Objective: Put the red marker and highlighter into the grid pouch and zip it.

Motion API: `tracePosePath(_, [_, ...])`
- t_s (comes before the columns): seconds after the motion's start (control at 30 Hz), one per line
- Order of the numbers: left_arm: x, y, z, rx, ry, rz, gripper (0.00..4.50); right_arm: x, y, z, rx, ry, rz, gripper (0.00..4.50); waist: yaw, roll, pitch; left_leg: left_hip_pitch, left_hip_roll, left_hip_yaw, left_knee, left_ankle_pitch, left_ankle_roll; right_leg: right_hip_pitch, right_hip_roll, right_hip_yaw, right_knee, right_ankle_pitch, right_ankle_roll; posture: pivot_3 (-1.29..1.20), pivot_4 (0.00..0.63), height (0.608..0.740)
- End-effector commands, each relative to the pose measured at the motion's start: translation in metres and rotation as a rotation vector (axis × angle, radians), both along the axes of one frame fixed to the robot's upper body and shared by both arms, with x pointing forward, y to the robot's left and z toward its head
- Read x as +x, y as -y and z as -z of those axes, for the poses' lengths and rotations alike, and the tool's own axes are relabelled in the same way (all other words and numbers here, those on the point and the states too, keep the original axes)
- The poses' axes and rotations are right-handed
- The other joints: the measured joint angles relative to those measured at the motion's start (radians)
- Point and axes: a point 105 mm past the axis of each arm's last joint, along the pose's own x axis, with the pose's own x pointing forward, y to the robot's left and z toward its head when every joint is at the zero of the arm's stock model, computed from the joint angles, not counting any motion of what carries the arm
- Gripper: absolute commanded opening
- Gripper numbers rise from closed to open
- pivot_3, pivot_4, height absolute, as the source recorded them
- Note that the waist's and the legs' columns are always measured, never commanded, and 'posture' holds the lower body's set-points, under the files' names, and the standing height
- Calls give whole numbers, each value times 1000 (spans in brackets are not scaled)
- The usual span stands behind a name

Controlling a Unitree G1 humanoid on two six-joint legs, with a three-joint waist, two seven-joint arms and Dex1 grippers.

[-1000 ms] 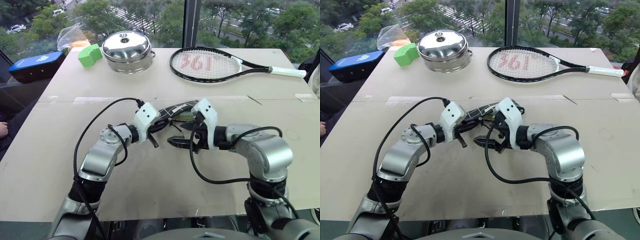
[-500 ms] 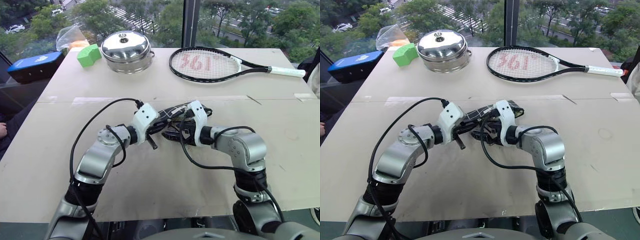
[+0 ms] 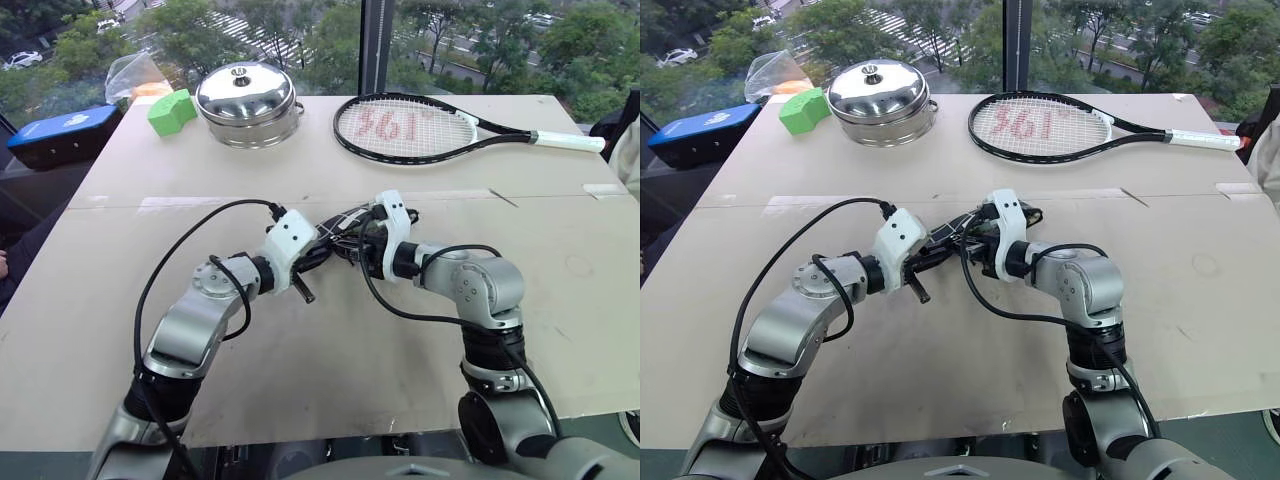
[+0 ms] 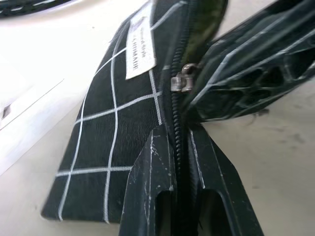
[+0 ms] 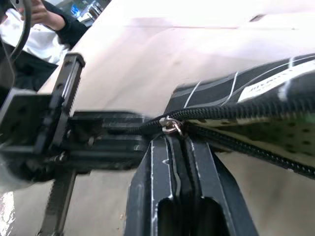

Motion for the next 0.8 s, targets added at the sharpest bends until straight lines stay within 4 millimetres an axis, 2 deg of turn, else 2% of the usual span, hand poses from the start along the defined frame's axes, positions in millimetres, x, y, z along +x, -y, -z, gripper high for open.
tracePosePath(0.03, [-10, 15, -13, -27, 36, 74, 0, 1, 7, -10, 20, 53, 30, 35, 0, 0, 0, 0, 0, 0, 0, 0, 0, 0, 0, 0, 0, 0, 0, 0, 150, 740])
tracePosePath(0.2, [-8, 14, -15, -31, 38, 69, 0, 1, 17, -8, -11, 65, 59, 35, 1, 0, 0, 0, 0, 0, 0, 0, 0, 0, 0, 0, 0, 0, 0, 0, 150, 740])
tracePosePath(0.27, [-7, 12, -15, -25, 42, 65, 0, 4, 29, -7, -73, 95, 105, 35, 2, 0, 0, 0, 0, 0, 0, 0, 0, 0, 0, 1, 0, 0, 0, 0, 150, 740])
tracePosePath(0.4, [-4, 6, -14, -2, 52, 52, 0, 14, 75, -4, -273, 172, 266, 35, 4, 0, 0, -1, 0, 0, 0, 0, 0, 0, -1, 1, -1, 0, 0, 0, 150, 740])
tracePosePath(0.5, [-2, 2, -13, 21, 65, 52, 0, 19, 141, -4, -479, 218, 471, 35, 9, 0, 0, -1, -1, 0, 0, 0, 0, 0, -1, 0, -2, 0, 0, 0, 150, 740])
tracePosePath(0.57, [-1, 1, -11, 41, 79, 64, 0, 17, 164, -8, -538, 230, 536, 35, 11, 0, 0, -2, -1, -1, 0, 0, 0, 0, -1, 0, -3, 0, 0, 0, 150, 740])
tracePosePath(0.67, [0, 5, -7, 80, 121, 113, 0, 11, 178, -10, -581, 241, 560, 35, 5, 0, 0, -1, 0, 0, -1, 0, 0, -1, 0, 2, -3, 0, 0, 0, 150, 740])
tracePosePath(0.8, [2, 15, 0, 169, 210, 244, 0, -2, 164, -10, -591, 303, 444, 35, 6, 0, 0, -1, 0, 0, -1, -3, 5, -1, 1, 1, -3, 0, 0, 0, 150, 740])
